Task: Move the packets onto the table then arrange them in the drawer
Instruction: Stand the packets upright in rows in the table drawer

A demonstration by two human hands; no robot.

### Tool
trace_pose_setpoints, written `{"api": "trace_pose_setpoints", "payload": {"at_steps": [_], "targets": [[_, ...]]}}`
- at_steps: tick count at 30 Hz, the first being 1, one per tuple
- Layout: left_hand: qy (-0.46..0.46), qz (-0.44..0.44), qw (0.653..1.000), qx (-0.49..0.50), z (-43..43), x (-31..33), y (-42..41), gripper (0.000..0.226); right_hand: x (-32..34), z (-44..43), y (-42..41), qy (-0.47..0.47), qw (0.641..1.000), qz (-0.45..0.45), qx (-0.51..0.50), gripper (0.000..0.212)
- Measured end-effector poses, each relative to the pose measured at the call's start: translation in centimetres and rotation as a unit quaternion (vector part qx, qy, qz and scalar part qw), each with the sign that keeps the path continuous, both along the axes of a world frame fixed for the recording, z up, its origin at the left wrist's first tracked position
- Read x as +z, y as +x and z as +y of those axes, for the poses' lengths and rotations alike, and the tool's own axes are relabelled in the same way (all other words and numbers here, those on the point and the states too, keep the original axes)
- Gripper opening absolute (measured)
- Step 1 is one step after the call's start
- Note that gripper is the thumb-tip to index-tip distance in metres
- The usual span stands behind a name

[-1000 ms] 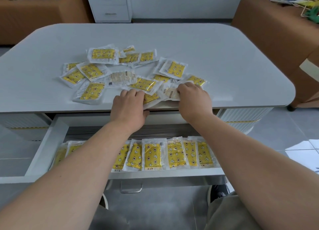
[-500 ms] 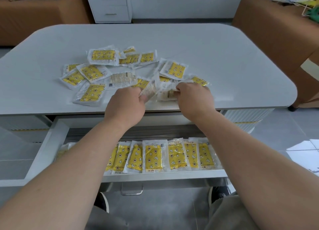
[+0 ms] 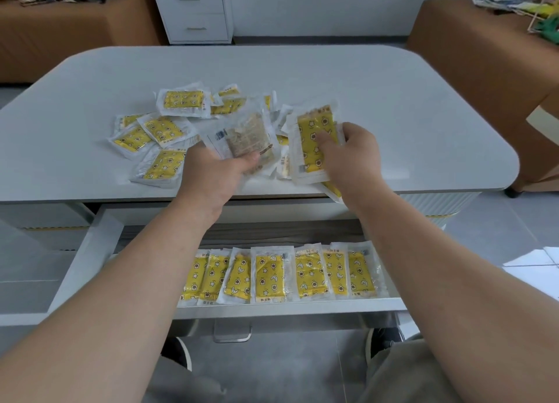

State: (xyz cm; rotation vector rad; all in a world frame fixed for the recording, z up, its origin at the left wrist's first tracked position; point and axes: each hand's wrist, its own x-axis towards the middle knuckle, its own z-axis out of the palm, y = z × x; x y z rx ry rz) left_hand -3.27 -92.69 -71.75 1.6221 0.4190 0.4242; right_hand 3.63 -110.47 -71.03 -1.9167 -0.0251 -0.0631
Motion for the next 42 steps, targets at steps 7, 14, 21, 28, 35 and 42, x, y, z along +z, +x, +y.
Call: {"api": "trace_pose_setpoints", "payload": {"at_steps": [7,14,21,28,35,42], "targets": [[0.194,-0.034,0.980,0.002,0.7,0.5,-0.4,0.076,0.1,-0.3,0.3,0.183,0.975,0.122,0.018,0.005],[0.072,-0.066,0.994,-0.049,0.3,0.6,-0.4,0.052,0.0,-0.4,0.4,0.243,0.956,0.159,0.039,0.022],[-0.133,-0.067,0.981,-0.128,0.2,0.9,-0.8,0.037,-0.5,-0.1,0.1,0.206,0.964,0.150,0.077,0.026],[0.018,-0.024,0.995,-0.093,2.5,0.1,-1.9,0.029,-0.9,0.2,-0.7,0.035,0.958,0.153,0.242,0.055],[0.013,0.081,0.979,-0.187,4.2,0.8,-4.4,0.061,-2.7,1.0,-2.9,-0.285,0.833,0.182,0.439,0.022],[0.086,0.289,0.925,-0.231,6.1,-2.4,-5.5,0.058,-9.4,3.7,-4.2,-0.366,0.823,0.199,0.386,0.050]]}}
